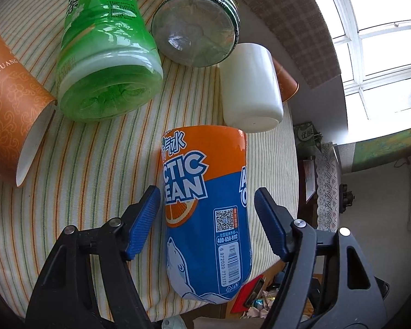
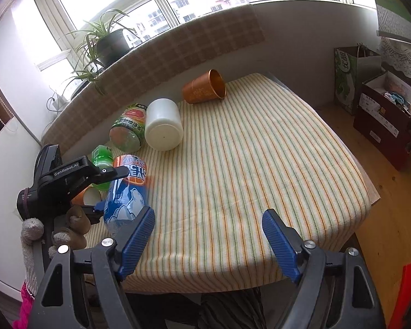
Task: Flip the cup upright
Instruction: 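Rotate the held bottle with the left tool until its open end points up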
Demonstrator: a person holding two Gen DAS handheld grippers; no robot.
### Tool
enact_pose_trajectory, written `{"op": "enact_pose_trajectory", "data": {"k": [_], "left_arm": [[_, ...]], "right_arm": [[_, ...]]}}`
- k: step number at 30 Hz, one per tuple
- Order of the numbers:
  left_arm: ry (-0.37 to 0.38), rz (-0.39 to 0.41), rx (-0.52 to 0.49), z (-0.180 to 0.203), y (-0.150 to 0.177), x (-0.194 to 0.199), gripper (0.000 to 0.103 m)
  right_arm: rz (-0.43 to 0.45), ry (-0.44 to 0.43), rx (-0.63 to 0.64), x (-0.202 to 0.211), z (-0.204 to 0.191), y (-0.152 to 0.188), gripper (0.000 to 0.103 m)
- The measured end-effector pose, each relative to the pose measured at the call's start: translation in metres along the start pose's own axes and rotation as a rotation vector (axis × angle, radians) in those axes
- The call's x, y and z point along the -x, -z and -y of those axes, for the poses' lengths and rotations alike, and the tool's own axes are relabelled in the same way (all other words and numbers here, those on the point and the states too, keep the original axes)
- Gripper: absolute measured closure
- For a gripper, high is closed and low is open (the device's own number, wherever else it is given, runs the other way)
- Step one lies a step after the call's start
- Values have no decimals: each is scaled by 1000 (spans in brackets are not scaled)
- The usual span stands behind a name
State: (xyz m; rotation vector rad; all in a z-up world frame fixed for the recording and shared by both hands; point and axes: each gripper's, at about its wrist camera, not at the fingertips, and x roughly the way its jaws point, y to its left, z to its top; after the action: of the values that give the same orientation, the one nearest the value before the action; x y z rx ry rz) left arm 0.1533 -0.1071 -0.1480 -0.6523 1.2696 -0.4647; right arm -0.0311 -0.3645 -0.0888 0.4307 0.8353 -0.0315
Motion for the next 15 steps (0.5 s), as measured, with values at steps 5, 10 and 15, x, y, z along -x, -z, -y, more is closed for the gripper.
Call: {"op": "enact_pose_trajectory", "data": {"k": [5, 10, 15], "left_arm": [[-3, -12, 1, 0, -2, -6, 40], [-6, -10, -9, 2, -1, -7, 41], [-34, 18, -66, 11, 4, 0, 41]], "right_arm": [[3, 10, -10, 1, 4, 1, 20], [4, 14, -20, 1, 6, 1, 20], [-1, 12, -25, 0, 6, 2, 20]]}}
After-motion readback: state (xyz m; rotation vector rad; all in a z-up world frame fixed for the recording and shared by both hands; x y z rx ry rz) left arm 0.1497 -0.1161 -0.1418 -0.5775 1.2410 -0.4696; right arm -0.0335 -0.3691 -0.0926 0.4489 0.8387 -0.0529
